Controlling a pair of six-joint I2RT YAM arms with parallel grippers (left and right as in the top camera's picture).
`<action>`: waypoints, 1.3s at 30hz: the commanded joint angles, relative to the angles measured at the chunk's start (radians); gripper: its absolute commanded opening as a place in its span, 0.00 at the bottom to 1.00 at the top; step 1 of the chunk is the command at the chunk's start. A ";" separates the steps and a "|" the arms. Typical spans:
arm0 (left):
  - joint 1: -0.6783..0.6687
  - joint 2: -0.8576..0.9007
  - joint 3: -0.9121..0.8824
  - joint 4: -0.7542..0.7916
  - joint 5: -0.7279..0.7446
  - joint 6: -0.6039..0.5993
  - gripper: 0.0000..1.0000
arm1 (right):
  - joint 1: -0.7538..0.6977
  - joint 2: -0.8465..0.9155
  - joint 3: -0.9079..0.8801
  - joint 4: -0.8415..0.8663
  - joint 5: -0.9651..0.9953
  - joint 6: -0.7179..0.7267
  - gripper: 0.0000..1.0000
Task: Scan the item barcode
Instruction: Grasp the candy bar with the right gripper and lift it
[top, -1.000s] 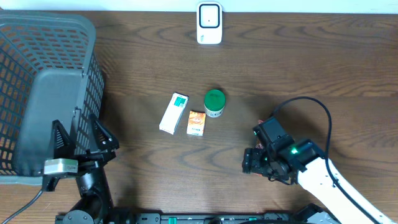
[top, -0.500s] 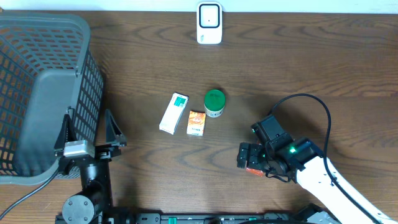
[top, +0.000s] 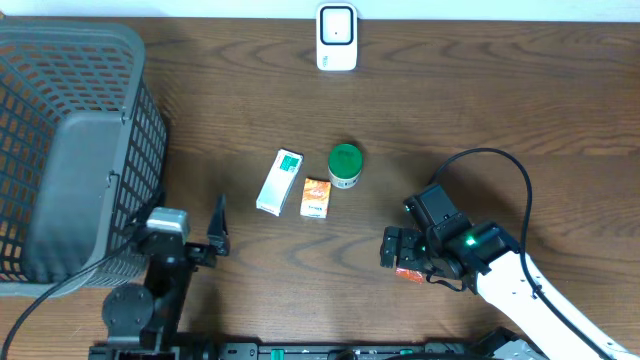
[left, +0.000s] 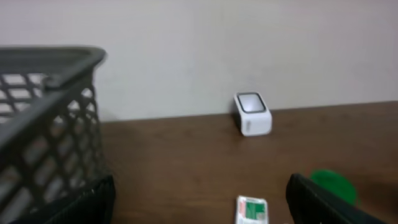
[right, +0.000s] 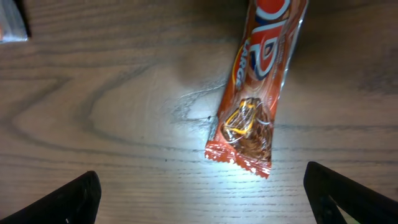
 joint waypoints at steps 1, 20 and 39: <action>0.003 0.024 -0.021 0.005 0.048 -0.035 0.86 | 0.009 0.006 -0.007 -0.001 0.046 -0.012 0.99; 0.003 0.034 -0.127 -0.002 0.038 -0.084 0.87 | 0.009 0.217 -0.129 0.157 0.061 0.078 0.34; 0.003 0.034 -0.127 -0.058 0.038 -0.084 0.87 | -0.017 0.122 0.036 0.253 -0.371 0.078 0.01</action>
